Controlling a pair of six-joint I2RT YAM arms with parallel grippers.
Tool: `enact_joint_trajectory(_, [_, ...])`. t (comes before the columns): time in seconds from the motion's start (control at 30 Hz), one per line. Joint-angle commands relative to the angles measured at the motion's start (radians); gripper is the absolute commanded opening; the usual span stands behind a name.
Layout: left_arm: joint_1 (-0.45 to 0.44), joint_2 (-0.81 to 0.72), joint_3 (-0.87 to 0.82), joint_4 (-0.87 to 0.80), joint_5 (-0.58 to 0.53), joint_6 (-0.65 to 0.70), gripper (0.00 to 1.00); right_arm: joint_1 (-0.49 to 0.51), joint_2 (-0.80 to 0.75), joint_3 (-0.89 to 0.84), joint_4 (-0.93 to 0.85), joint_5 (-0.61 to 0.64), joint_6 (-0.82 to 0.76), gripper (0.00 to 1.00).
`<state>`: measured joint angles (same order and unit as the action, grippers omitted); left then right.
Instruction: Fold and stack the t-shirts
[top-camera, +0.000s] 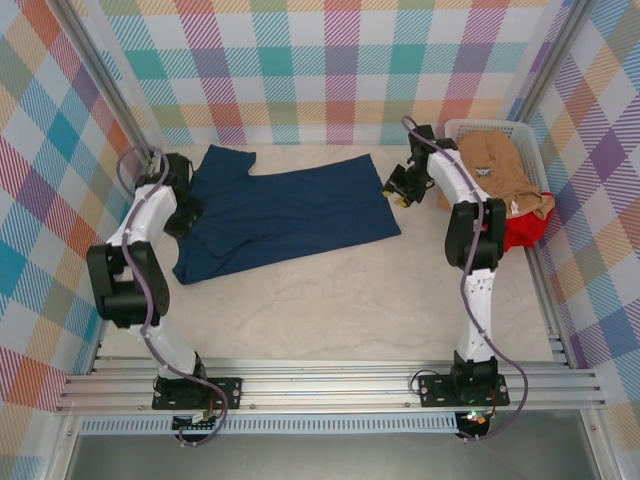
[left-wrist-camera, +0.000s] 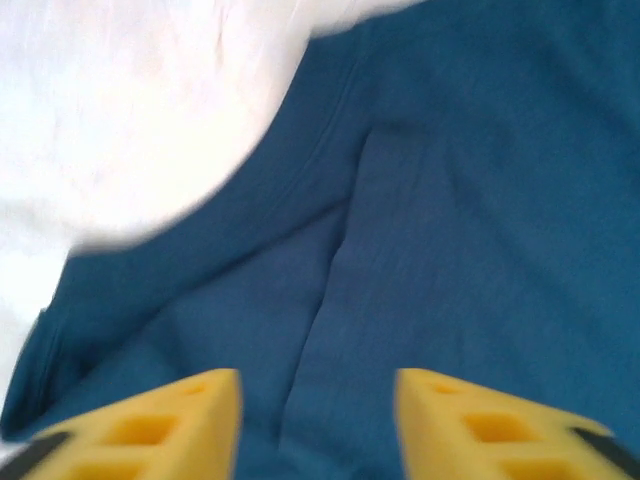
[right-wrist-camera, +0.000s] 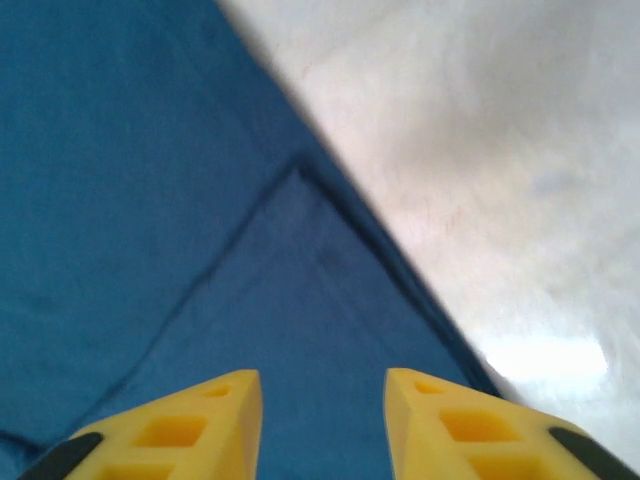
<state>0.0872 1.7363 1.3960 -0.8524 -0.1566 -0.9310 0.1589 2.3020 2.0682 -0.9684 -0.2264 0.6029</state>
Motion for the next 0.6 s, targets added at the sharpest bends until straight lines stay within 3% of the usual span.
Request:
enact_joint_trajectory(0.0, [-0.012,-0.027,-0.145,0.043,0.161,-0.13,0.27,0.027,-0.059,-0.114,0.105,-0.047,-0.016,0.28])
enact_joint_trajectory(0.1, [-0.016,0.04,-0.137,0.052,0.196,-0.157,0.23,0.042,-0.04,-0.157,0.123,-0.049,-0.014,0.22])
enact_joint_trajectory(0.27, [-0.006,0.155,-0.088,0.039,0.136,-0.142,0.21,0.048,0.044,-0.129,0.13,-0.061,0.0,0.22])
enact_joint_trajectory(0.4, [0.006,0.214,-0.032,0.012,-0.002,-0.044,0.2,0.046,0.121,-0.064,0.046,-0.008,-0.007,0.21])
enact_joint_trajectory(0.57, [-0.008,0.284,0.037,0.031,0.007,0.097,0.19,0.042,0.119,-0.102,-0.083,0.105,-0.003,0.2])
